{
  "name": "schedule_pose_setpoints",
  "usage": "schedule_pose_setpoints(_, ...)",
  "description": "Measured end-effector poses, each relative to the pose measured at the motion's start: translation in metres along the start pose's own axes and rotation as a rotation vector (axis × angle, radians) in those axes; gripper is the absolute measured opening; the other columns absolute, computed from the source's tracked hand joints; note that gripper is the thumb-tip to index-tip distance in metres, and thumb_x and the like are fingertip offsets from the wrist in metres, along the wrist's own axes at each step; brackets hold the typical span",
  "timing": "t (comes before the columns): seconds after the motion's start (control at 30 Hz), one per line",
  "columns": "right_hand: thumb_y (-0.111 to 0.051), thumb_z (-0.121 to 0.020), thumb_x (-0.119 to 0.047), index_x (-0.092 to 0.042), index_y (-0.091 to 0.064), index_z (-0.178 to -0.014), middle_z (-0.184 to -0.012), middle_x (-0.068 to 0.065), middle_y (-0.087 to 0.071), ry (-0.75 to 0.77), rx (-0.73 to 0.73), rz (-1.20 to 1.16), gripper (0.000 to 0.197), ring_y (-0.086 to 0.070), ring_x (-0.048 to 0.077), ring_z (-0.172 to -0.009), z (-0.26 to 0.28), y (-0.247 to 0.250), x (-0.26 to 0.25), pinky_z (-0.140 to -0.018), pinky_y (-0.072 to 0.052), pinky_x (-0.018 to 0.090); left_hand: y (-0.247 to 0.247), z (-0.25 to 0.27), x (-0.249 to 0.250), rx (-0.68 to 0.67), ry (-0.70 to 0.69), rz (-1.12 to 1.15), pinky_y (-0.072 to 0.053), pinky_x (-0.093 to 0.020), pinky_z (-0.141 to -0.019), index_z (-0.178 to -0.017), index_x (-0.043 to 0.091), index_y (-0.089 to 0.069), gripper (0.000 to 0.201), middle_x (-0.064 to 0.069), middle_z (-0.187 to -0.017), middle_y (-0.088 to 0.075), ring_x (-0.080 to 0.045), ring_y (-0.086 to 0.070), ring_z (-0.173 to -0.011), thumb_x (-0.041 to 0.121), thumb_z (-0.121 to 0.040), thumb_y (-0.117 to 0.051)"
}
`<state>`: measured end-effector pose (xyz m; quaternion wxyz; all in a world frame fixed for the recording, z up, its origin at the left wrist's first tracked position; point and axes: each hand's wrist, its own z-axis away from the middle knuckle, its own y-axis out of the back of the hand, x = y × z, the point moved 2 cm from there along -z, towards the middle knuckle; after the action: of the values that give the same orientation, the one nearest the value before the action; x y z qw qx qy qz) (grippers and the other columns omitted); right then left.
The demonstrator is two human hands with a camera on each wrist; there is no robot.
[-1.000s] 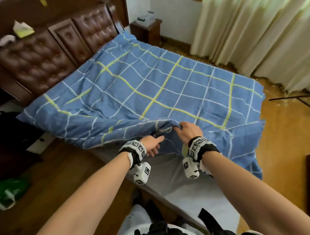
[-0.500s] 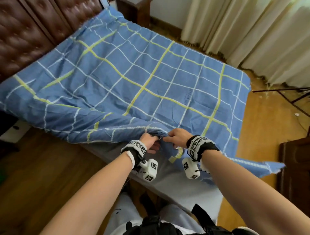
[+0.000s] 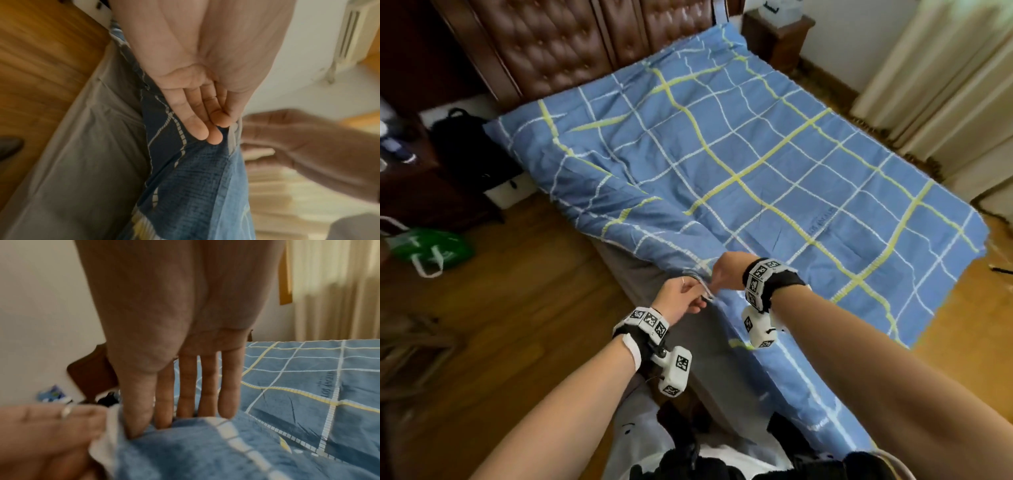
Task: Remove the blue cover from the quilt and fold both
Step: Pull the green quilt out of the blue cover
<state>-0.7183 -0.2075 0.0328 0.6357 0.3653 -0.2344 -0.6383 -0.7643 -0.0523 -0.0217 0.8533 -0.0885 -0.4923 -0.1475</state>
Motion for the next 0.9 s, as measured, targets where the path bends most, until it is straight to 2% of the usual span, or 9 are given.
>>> schedule_pose_setpoints(0.13, -0.067, -0.079, -0.061, -0.013, -0.073, -0.08, -0.071, 0.0, -0.066, 0.066, -0.137, -0.332, 0.048, -0.06, 0.017, -0.067, -0.004, -0.017, -0.018, -0.073, -0.055, 0.034, 0.024, 0.018, -0.014, 0.067, -0.019, 0.025, -0.052, -0.02, -0.057, -0.084, 0.01, -0.062, 0.014, -0.003, -0.065, -0.065, -0.01, -0.063, -0.06, 0.012, -0.096, -0.058)
schedule_pose_setpoints(0.2, -0.073, -0.077, -0.058, -0.009, -0.071, -0.079, -0.065, -0.002, -0.062, 0.147, -0.138, -0.336, 0.049, -0.054, 0.013, -0.062, -0.003, -0.02, -0.029, -0.069, -0.051, 0.032, 0.029, 0.025, -0.018, 0.101, -0.017, 0.018, -0.052, -0.021, -0.058, -0.081, 0.012, -0.062, 0.018, 0.001, -0.06, -0.064, -0.012, -0.062, -0.059, 0.009, -0.097, -0.056)
schedule_pose_setpoints(0.33, -0.073, -0.079, -0.041, -0.02, -0.066, -0.069, -0.065, -0.006, -0.064, 0.193, -0.108, -0.256, 0.025, -0.058, 0.013, -0.065, -0.002, -0.022, -0.041, -0.076, -0.052, 0.036, 0.031, 0.03, -0.014, 0.147, 0.031, -0.01, -0.05, -0.023, -0.054, -0.079, 0.014, -0.061, 0.021, 0.0, -0.058, -0.058, -0.015, -0.059, -0.059, 0.011, -0.098, -0.054)
schedule_pose_setpoints(0.4, -0.068, -0.081, -0.035, -0.019, -0.065, -0.071, -0.072, 0.0, -0.067, 0.15, -0.055, -0.214, 0.019, -0.062, 0.019, -0.073, 0.002, -0.018, -0.039, -0.075, -0.054, 0.036, 0.031, 0.031, -0.012, 0.155, 0.051, -0.098, -0.049, -0.023, -0.05, -0.081, 0.013, -0.061, 0.018, -0.002, -0.061, -0.056, -0.016, -0.059, -0.059, 0.015, -0.097, -0.055)
schedule_pose_setpoints(0.5, -0.061, -0.081, -0.042, -0.018, -0.065, -0.077, -0.079, 0.005, -0.065, 0.047, 0.164, -0.044, 0.024, -0.062, 0.028, -0.081, 0.01, -0.014, -0.024, -0.066, -0.048, 0.031, 0.023, 0.029, -0.009, 0.131, 0.076, -0.233, -0.048, -0.024, -0.045, -0.079, 0.013, -0.065, 0.017, -0.002, -0.062, -0.058, -0.016, -0.062, -0.059, 0.016, -0.094, -0.057)
schedule_pose_setpoints(0.63, -0.057, -0.08, -0.039, -0.015, -0.06, -0.088, -0.082, 0.01, -0.066, -0.057, 0.362, -0.044, 0.025, -0.064, 0.034, -0.081, 0.011, -0.024, -0.006, -0.064, -0.048, 0.034, -0.007, 0.022, -0.003, 0.038, 0.151, -0.168, -0.043, -0.019, -0.041, -0.075, 0.013, -0.061, 0.02, -0.002, -0.061, -0.051, -0.013, -0.059, -0.052, 0.013, -0.094, -0.055)
schedule_pose_setpoints(0.73, -0.059, -0.081, -0.034, -0.028, -0.057, -0.108, -0.09, 0.007, -0.066, -0.031, 0.284, 0.002, 0.029, -0.064, 0.033, -0.086, 0.011, -0.026, -0.001, -0.067, -0.048, 0.034, -0.014, 0.02, -0.005, -0.048, 0.133, -0.143, -0.042, -0.019, -0.043, -0.075, 0.013, -0.06, 0.02, -0.001, -0.061, -0.051, -0.013, -0.06, -0.055, 0.014, -0.095, -0.055)
schedule_pose_setpoints(0.8, -0.06, -0.081, -0.032, -0.03, -0.067, -0.102, -0.097, 0.004, -0.068, -0.006, 0.208, 0.026, 0.022, -0.064, 0.03, -0.092, 0.008, -0.022, -0.007, -0.071, -0.05, 0.033, -0.01, 0.021, -0.007, -0.092, 0.099, -0.183, -0.042, -0.02, -0.045, -0.078, 0.013, -0.061, 0.018, -0.002, -0.062, -0.054, -0.013, -0.06, -0.057, 0.016, -0.095, -0.056)
schedule_pose_setpoints(0.9, -0.067, -0.079, -0.036, -0.029, -0.073, -0.091, -0.093, 0.001, -0.069, 0.043, 0.164, -0.093, 0.015, -0.064, 0.025, -0.091, -0.002, -0.017, -0.02, -0.074, -0.055, 0.034, -0.001, 0.026, -0.006, -0.13, 0.065, -0.271, -0.041, -0.018, -0.046, -0.082, 0.012, -0.063, 0.017, -0.001, -0.064, -0.059, -0.01, -0.061, -0.057, 0.019, -0.096, -0.055)
